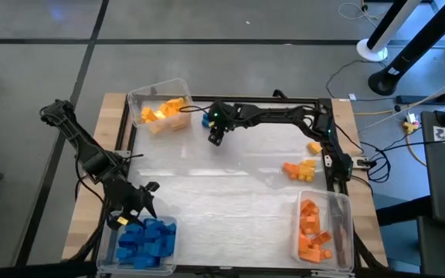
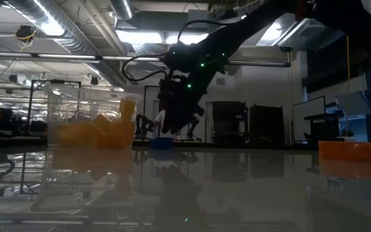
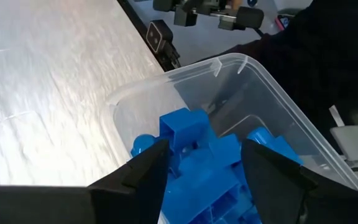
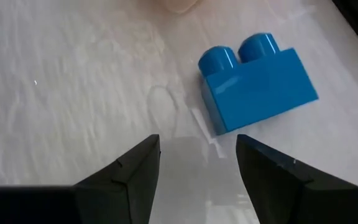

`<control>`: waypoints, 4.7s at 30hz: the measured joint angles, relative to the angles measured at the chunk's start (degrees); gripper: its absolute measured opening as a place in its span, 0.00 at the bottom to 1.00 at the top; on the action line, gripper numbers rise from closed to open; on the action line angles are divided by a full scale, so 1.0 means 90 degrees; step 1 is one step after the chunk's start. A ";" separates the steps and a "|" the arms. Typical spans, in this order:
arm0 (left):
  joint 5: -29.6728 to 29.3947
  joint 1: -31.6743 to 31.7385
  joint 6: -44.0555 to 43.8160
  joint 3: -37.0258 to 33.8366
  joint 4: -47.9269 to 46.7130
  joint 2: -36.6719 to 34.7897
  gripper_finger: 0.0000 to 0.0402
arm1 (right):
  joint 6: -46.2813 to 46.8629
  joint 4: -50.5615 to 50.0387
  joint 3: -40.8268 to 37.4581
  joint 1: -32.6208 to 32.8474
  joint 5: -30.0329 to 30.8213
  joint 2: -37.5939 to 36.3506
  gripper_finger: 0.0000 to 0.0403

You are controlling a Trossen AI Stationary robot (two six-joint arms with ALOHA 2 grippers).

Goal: Sort blocks
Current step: Put the blue game piece into the bottom left transparent bin

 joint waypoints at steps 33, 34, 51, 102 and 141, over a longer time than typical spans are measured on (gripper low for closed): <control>-0.0002 0.0001 0.1125 0.0005 -0.0325 0.0000 0.47 | 0.4818 0.0936 0.0121 -0.0718 -0.0125 -0.0017 0.53; -0.0002 -0.0001 0.1181 0.0005 -0.0365 0.0000 0.47 | 0.4855 0.0935 0.0121 -0.0716 -0.0172 -0.0017 0.53; -0.2276 0.0735 0.1920 0.0010 -0.0121 -0.0213 0.47 | 0.4539 0.0695 0.0121 -0.0729 -0.0438 -0.0017 0.53; -0.2086 0.2116 0.2123 0.0000 -0.0030 -0.0219 0.47 | 0.4884 0.0535 0.0114 -0.0593 -0.0978 0.0483 0.53; -0.2086 0.2116 0.2118 0.0000 -0.0146 -0.0219 0.47 | 0.4488 0.1446 0.0125 -0.0456 -0.1139 0.0318 0.53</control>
